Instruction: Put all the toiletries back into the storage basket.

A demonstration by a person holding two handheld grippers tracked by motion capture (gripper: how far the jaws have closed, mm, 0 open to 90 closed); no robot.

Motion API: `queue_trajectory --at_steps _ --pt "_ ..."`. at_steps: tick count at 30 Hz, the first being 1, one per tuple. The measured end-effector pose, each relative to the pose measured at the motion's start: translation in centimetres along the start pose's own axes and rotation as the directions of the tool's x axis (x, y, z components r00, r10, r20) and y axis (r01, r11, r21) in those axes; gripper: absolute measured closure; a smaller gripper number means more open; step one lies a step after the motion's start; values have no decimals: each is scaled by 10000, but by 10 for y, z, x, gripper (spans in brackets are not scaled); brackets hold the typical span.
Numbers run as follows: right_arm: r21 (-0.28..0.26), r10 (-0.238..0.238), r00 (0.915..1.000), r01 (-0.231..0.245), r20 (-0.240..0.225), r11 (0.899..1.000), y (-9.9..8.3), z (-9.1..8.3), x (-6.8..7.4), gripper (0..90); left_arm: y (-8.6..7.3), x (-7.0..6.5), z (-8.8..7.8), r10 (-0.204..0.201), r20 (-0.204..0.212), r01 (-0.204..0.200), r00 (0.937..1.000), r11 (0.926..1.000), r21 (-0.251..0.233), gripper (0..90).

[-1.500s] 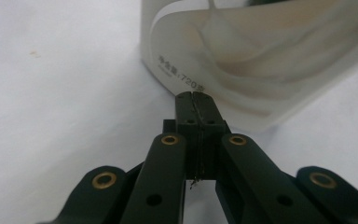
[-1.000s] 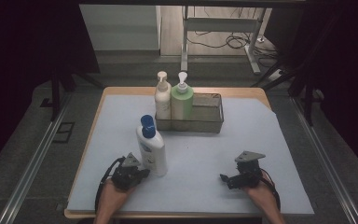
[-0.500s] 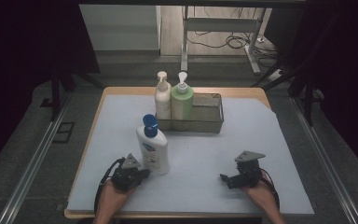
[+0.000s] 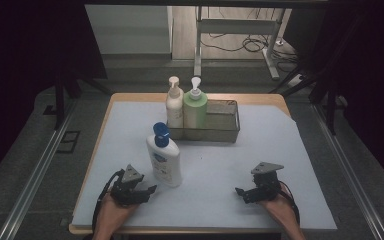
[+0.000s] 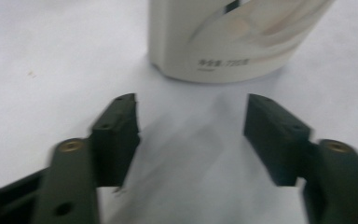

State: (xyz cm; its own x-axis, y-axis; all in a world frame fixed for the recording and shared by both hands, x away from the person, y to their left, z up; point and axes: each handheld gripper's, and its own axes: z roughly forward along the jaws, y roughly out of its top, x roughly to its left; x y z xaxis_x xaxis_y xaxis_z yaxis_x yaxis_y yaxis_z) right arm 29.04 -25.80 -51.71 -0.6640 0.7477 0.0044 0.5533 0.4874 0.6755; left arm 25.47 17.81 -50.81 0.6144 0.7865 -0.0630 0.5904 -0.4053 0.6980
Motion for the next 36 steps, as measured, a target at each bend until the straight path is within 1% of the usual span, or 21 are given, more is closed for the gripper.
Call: queue_trajectory --at_steps 1,3,4,7,8,10,12,13,14,15,16,17,20,21,23,24,27,29,31,36 --pt "-9 -71 10000 71 -14 10000 1 -1 1 0 -2 2 0 -169 -140 170 9998 9998 43 288" --pt "-35 -112 9999 112 -13 9999 2 -2 2 0 -2 3 0 -191 -203 192 9996 9998 52 224" --pt "-33 -150 9998 150 -88 9999 3 -3 2 0 -3 5 0 -209 -247 211 9995 9998 73 224" --pt "-108 -356 9990 353 -257 9993 5 -5 7 0 -5 8 0 -310 -401 315 9987 9994 123 131" --pt "-153 -361 9990 357 -273 9992 6 -6 7 0 -6 9 0 -423 -483 428 9979 9990 91 127" --pt "-180 -384 9987 378 -330 9991 7 -7 8 0 -7 11 0 -394 -501 400 9980 9991 109 126" --pt "-285 -460 9983 451 -346 9986 9 -9 10 0 -9 12 0 -428 -482 434 9979 9990 111 122" --pt "-354 -492 9981 478 -371 9982 11 -11 12 0 -9 13 0 -507 -480 512 9976 9987 77 122" --pt "-456 -519 9978 500 -420 9977 13 -12 14 0 -11 15 1 -477 -567 484 9972 9988 109 122" --pt "-456 -519 9978 500 -420 9977 13 -12 14 0 -11 15 1 -477 -567 484 9972 9988 109 122" --pt "-506 -527 9975 504 -461 9974 15 -13 15 0 -12 15 2 -407 -671 417 9969 9990 143 122" --pt "-536 -582 9968 552 -556 9970 17 -14 17 0 -14 15 5 -258 -862 284 9959 9992 283 122" --pt "-519 -643 9955 607 -695 9968 19 -14 20 0 -15 16 5 -376 -794 393 9961 9990 209 121" --pt "-540 -674 9951 636 -720 9965 21 -13 21 0 -15 17 4 -323 -789 344 9964 9991 257 122" --pt "-514 -692 9934 647 -918 9966 25 -12 25 0 -15 16 5 -379 -798 395 9961 9990 194 121" --pt "-514 -692 9934 647 -918 9966 25 -12 25 0 -15 16 5 -379 -798 395 9961 9990 194 121" --pt "-618 -681 9912 614 -1135 9962 32 -12 29 0 -16 16 5 -347 -838 363 9959 9992 172 122" --pt "-636 -680 9908 609 -1169 9961 34 -13 31 0 -16 16 5 -337 -844 353 9959 9992 174 121" --pt "-596 -689 9876 610 -1411 9964 40 -12 35 0 -16 16 5 -358 -827 373 9959 9992 165 122" --pt "-611 -859 9861 778 -1425 9951 48 -11 42 0 -16 16 5 -367 -823 381 9959 9991 159 122"
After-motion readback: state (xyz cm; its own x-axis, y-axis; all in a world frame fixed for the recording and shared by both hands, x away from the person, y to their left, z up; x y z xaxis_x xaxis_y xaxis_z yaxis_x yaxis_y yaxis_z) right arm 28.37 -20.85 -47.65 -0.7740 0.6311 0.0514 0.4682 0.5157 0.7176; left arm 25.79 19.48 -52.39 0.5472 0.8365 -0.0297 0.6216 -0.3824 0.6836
